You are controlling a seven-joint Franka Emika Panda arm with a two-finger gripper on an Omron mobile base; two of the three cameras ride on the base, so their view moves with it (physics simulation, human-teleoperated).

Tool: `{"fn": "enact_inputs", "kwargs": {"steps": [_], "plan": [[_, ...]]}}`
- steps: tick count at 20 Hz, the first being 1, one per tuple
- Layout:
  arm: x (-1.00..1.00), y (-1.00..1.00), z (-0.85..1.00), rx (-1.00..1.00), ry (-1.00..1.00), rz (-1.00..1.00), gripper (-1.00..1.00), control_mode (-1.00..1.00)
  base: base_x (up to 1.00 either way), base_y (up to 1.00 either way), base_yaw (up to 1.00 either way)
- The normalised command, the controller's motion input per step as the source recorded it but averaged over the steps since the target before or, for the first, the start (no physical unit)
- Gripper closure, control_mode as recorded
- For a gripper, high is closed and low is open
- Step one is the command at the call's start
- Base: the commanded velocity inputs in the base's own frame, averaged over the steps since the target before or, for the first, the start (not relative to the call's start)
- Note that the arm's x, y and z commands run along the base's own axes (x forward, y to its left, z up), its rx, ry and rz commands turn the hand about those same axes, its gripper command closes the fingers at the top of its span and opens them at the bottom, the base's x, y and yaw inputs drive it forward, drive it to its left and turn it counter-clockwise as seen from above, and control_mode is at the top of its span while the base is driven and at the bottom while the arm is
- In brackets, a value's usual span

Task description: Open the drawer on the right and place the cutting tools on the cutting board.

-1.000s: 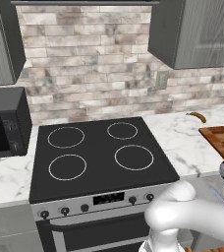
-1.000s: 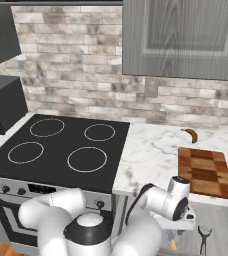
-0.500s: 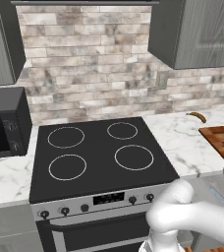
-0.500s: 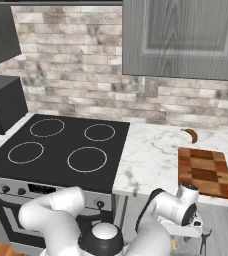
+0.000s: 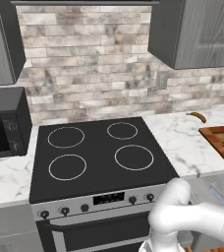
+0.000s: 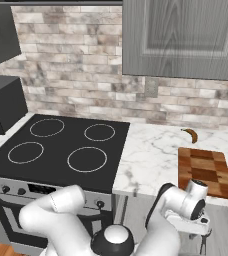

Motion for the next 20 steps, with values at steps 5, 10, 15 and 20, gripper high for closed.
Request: {"fn": "enact_inputs", "kwargs": {"steps": [5, 10, 15, 20], "plan": [[0.22, 0.00, -0.26, 0.00, 0.00, 0.00, -1.00, -1.00, 0.00, 0.00, 0.00], [0.01, 0.00, -0.42, 0.00, 0.00, 0.00, -1.00, -1.00, 0.00, 0.00, 0.00], [-0.03, 0.16, -0.25, 0.00, 0.00, -0.01, -1.00, -1.00, 0.00, 0.00, 0.00], [0.00, 0.19, -0.11, 0.00, 0.00, -0.02, -1.00, -1.00, 0.00, 0.00, 0.00]]}}
